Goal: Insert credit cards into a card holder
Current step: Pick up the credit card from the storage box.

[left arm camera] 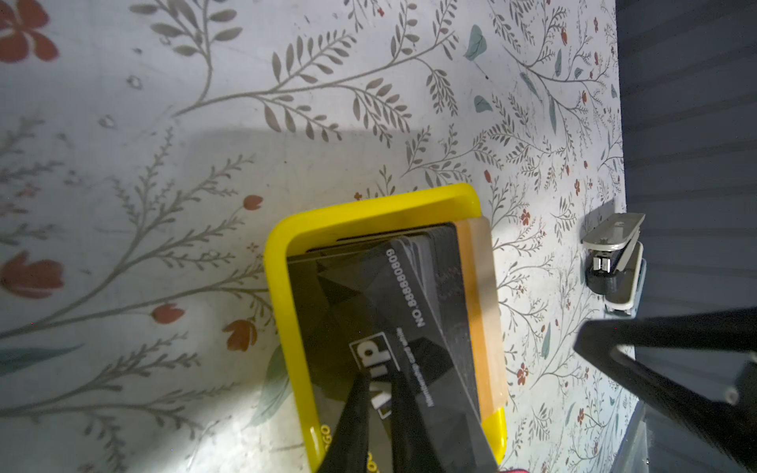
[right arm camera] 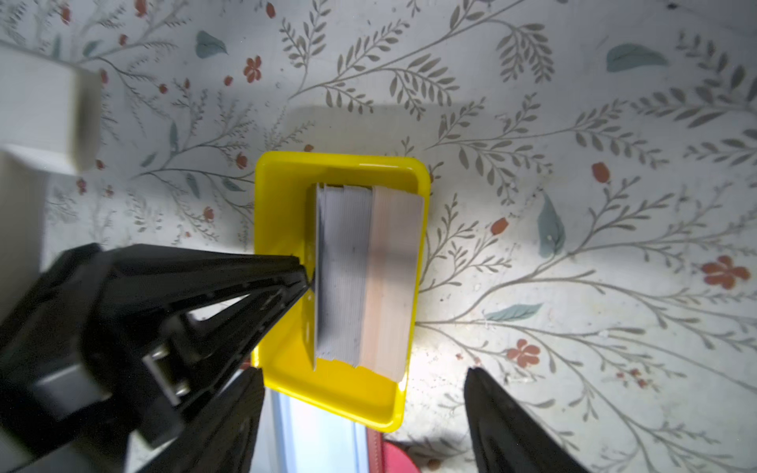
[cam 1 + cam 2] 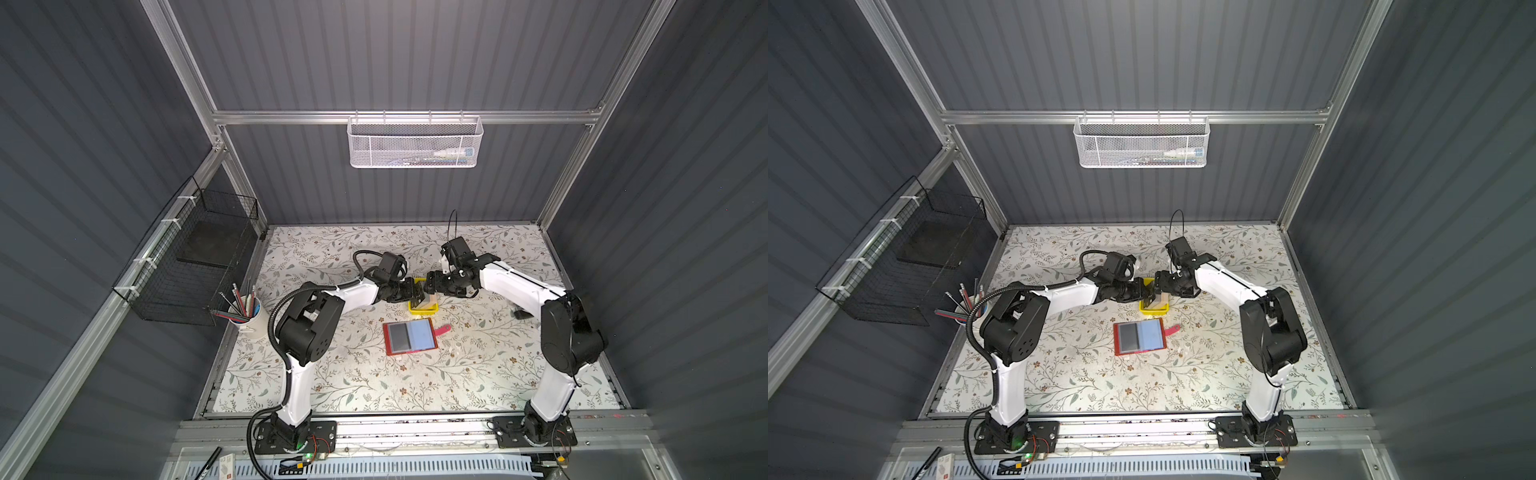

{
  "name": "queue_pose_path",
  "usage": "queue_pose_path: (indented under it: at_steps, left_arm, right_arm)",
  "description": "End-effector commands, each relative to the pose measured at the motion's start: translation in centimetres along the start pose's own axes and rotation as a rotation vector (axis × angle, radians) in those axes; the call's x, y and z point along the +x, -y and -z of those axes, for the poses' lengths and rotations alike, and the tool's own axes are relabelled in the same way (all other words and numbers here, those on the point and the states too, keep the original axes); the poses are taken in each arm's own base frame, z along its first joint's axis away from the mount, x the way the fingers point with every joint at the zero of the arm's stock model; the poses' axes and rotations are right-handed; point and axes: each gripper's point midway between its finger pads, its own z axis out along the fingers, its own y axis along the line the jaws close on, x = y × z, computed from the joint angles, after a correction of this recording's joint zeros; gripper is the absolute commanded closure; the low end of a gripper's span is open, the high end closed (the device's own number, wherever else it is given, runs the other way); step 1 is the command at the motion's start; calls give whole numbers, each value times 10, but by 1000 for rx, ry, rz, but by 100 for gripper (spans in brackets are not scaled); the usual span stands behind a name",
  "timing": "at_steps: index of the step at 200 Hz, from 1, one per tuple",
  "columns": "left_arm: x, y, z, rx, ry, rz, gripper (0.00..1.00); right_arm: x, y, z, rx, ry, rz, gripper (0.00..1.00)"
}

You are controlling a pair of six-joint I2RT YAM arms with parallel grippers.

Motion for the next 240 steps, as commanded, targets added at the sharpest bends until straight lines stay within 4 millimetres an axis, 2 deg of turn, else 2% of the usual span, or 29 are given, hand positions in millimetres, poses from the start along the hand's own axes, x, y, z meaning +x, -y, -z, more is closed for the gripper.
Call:
queue_pose_path:
  at_steps: [1,28,66,191,240]
  left_arm:
    - [10,-16,-9,-33,-39,31,86]
    - [10,-16,-9,-32,-37,30,86]
    - [9,-14,-8,-29,-33,28,86]
    - [11,-15,-6,-26,-30,36,86]
    - [7,-9,1,-18,-18,30,86]
  right_arm:
    - [7,-12,2,-81,-23,-54,32]
    - [6,-18,-5,-106,-38,-76,49]
    - [8,-18,-18,-99,-64,-80,62]
    - [13,-22,-40,-105,-100,-85,78]
    - [10,-21,-35,-102,-65,-98,88]
